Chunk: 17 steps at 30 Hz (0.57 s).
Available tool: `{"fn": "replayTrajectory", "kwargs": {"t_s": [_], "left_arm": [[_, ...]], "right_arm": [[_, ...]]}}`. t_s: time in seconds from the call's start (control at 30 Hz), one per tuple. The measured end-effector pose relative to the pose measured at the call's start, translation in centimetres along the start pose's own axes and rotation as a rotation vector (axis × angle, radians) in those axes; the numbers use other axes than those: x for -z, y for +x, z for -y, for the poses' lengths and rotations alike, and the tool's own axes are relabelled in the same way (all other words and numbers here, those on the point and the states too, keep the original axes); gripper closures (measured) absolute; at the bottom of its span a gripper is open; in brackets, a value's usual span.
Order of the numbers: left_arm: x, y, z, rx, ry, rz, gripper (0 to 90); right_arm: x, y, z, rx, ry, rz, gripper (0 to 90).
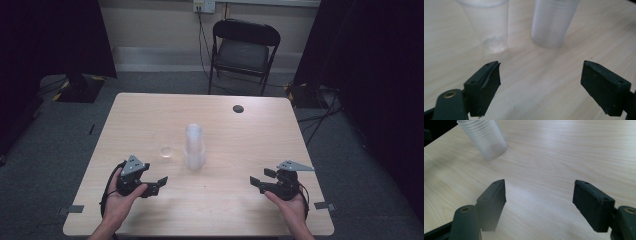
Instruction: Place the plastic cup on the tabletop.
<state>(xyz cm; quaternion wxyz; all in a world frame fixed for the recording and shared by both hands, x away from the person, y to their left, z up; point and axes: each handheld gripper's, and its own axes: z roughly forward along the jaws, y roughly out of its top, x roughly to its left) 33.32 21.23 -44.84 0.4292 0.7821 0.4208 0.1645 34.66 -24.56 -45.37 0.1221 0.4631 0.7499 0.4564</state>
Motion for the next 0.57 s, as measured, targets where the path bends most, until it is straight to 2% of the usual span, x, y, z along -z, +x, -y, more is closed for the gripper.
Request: {"fn": "replayTrajectory", "kwargs": {"t_s": [0.13,0.23,0.47,0.57], "left_arm": [[0.4,-0.4,0.4,-0.019,0.015,-0.017,15.9],[0.9,-0.7,1.3,0.011,0.0,-0.034,16.0],[0.9,-0.7,2.6,-0.005,0.002,-0.05,16.0],[1.3,-0.4,2.9,-0.008,-0.017,-0.066,17.2]], "right_arm": [[0.0,-0.2,0.1,-0.004,0.005,0.014,26.5],[0.2,-0.4,0.2,-0.005,-0.002,0.023,26.5],[0.4,-0.7,0.5,0.0,-0.01,0.04,26.1],[0.1,-1.1,0.9,0.013,0.01,0.073,26.0]]}}
